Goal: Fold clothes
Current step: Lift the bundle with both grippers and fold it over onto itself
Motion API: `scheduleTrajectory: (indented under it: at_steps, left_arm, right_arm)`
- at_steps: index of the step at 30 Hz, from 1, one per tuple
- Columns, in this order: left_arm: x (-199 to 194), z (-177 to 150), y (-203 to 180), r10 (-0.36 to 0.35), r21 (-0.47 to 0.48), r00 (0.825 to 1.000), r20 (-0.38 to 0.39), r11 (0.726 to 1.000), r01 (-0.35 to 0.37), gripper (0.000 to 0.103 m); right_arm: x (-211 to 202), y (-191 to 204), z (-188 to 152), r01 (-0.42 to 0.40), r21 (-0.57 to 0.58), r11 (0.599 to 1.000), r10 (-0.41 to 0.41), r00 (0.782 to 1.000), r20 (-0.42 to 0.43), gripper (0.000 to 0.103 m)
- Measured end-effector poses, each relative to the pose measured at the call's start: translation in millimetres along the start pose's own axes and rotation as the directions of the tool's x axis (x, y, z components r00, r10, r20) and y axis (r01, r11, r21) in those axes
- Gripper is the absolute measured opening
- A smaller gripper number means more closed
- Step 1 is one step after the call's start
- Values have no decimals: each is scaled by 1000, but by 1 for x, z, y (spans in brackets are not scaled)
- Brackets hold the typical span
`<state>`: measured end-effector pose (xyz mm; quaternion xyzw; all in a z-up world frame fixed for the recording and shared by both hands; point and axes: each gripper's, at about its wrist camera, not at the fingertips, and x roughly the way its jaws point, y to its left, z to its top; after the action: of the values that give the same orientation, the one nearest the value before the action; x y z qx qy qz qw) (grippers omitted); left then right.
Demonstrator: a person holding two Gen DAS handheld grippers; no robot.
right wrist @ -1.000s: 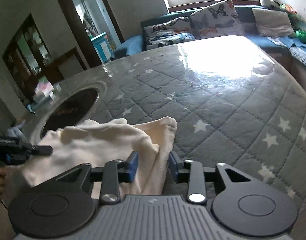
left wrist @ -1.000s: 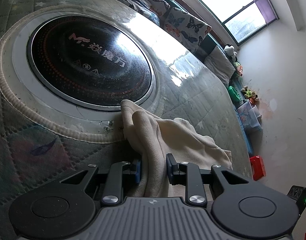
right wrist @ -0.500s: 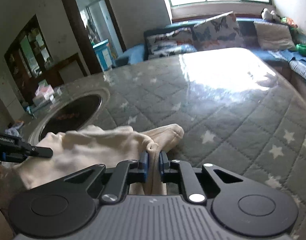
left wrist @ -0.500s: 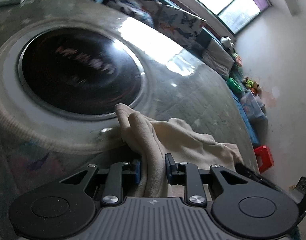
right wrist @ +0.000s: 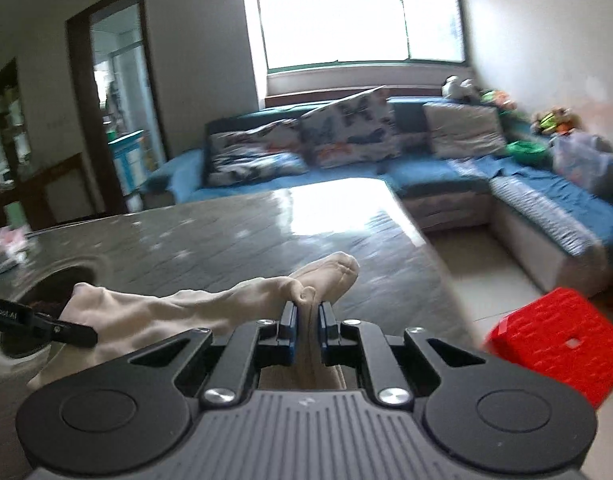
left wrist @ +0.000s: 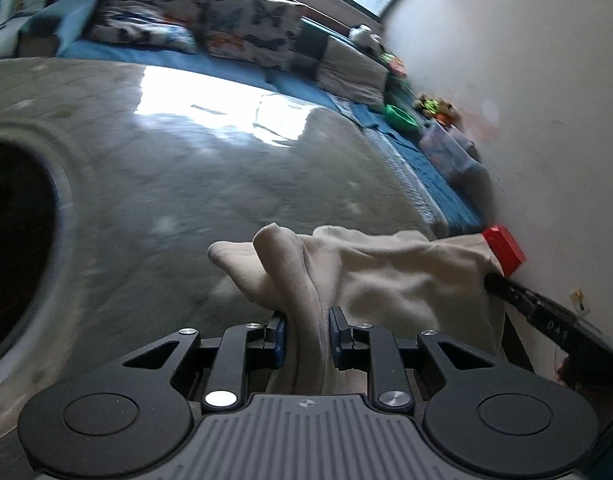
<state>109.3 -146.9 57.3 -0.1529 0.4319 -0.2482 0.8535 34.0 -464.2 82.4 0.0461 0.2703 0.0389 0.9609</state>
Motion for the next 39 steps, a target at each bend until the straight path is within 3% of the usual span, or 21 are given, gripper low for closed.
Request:
scheduleTrajectory:
  at_steps: [4, 9, 13, 17, 23, 28, 35, 39]
  left_arm:
    - [32, 5, -15, 10, 36, 999, -35, 999, -9, 26]
    - [46, 3, -14, 71, 69, 996, -53, 995, -67, 40]
    - [37, 11, -18, 119, 115, 993, -6, 986, -118, 44]
    - [36, 24, -31, 127, 156, 990, 57, 979, -135, 44]
    - [65, 35, -52, 93, 209, 995, 32, 973, -98, 42]
    - [94, 36, -61, 71, 233, 997, -3, 970, -69, 41]
    - [118, 33, -62, 105, 272, 994, 8, 957, -103, 41]
    - [114, 35, -56, 95, 239, 995, 11, 966, -95, 42]
  right_arm:
    - [14, -23, 4, 75, 14, 997, -75, 997, -16, 10]
    - [43, -45, -10, 165, 7, 986, -163, 979, -119, 12]
    - [44, -38, -10, 144, -18, 989, -145, 984, -100, 12]
    - [52, -33, -2, 67, 8, 998, -66, 992, -104, 13]
    - [84, -15, 3, 10, 2, 1000, -10, 990, -138, 14]
    - [104, -11, 1, 23, 14, 1000, -21, 988, -150, 15]
    - [101, -12, 2, 45, -13, 999, -46, 992, -120, 20]
    - [82, -7, 3, 7, -21, 1000, -10, 994, -112, 26]
